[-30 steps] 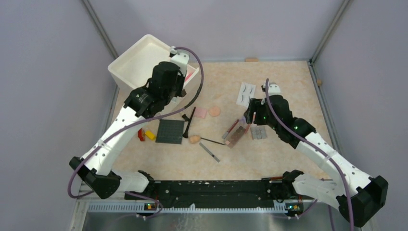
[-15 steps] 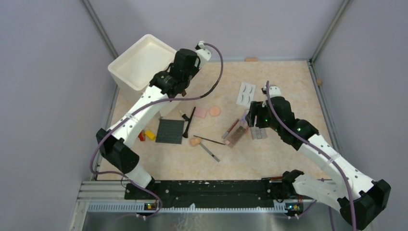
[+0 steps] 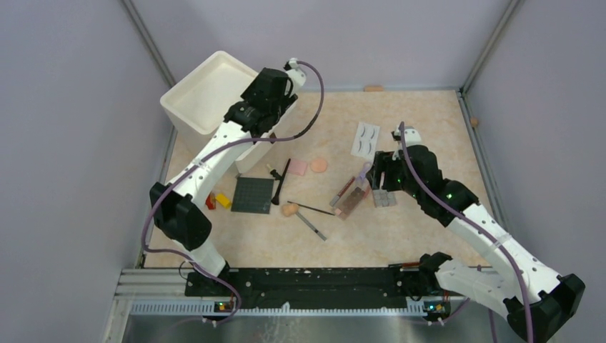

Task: Organize the makeup
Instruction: Place the makeup in the drawer.

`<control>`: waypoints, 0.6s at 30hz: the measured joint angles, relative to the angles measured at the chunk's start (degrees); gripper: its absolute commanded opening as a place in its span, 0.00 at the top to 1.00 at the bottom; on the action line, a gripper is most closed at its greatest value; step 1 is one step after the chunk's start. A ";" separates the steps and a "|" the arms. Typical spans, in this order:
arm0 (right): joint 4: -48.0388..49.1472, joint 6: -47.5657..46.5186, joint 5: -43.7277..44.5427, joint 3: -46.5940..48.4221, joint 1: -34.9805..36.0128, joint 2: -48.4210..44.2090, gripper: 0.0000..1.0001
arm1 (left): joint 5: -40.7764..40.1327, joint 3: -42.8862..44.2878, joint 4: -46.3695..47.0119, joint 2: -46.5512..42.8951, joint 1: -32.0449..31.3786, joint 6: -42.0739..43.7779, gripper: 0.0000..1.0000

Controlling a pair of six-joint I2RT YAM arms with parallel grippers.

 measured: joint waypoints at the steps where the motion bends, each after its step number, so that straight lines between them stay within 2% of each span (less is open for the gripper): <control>1: 0.00 0.00 -0.07 0.00 0.00 0.00 0.36 | -0.22 -0.02 0.28 0.00 0.00 -0.02 0.25; 5: -0.46 0.20 0.94 0.00 0.00 -0.07 0.36 | -0.63 -0.44 0.66 -0.42 0.00 -0.87 0.21; 9: -3.10 1.20 5.49 0.37 0.00 -0.37 0.36 | 1.18 -1.07 -0.13 -2.86 -0.11 -6.62 0.17; 14: -7.54 3.08 13.29 3.61 -0.04 0.48 0.36 | 8.70 -9.81 0.35 -14.53 -0.33 -15.19 0.14; 18: -8.68 4.39 16.35 4.70 -0.90 1.44 0.36 | 13.16 -17.49 1.40 -25.64 -0.46 -20.50 0.14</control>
